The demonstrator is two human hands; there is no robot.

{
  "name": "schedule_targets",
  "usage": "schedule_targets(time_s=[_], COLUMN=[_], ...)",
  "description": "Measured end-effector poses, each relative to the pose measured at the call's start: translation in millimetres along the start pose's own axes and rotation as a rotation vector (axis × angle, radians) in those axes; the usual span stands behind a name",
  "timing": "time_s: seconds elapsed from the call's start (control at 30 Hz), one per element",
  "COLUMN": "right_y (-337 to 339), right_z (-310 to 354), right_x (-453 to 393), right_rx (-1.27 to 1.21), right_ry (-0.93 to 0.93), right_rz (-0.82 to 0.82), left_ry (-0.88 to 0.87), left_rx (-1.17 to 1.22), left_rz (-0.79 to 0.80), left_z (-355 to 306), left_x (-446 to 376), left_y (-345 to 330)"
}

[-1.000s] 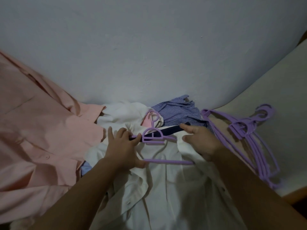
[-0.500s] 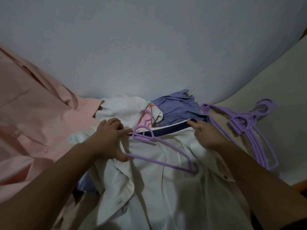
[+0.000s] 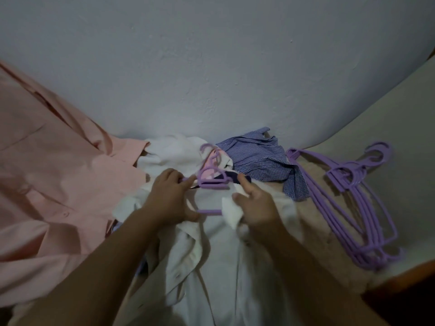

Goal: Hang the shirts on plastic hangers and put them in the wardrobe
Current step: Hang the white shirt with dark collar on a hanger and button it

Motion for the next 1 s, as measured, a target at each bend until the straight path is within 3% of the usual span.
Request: schedule_targets(time_s=[0.17,0.3,0.43,0.5,0.6,0.67,0.83,1.0], right_y=[-35,-26,-22,-19,-16,-17,-15,-17], right_z=[-44,-73,-88,-87,-86,-86,-68,-56], right_x=[13,27,34,35,33,26,13,10], right_rx=[-0.106,-0.007,-0.096,-0.287,-0.879,-1.132,-1.129,-1.117], right_ry=[-0.010,-0.099,-0.249,-0.271,-0.299,-0.430,-0.550,-0.516], right_rz=[-0.020,-0.029,-0.089,-0.159,-0.205,-0.200,-0.144,-0.063], left_ry=[0.176,0.438,0.652,0.780,0.968,1.039,1.052,1.010], left_rx=[0.133,0.491,0.859,0.992,1.225,1.371,1.617,1.535], left_rz=[-0.193,-0.440,-0.626,-0.637,-0.673,-0.702,-0.642,-0.625], left_z=[-50,-103,-135,-139,-138,-128,-110,-110], left_x=[16,66,89,89,83,75,53,39], left_y=[-36,-61,-71,-65,-51,-49,-38,-33])
Point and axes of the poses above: each hand's wrist, its own x-axis away from the middle knuckle, its own y-axis out of the back of the hand, z = x × y, the point moved 1 cm from there along -x, towards the middle knuckle, and after that the axes turned 5 degrees about -y, right-handed, at the moved point
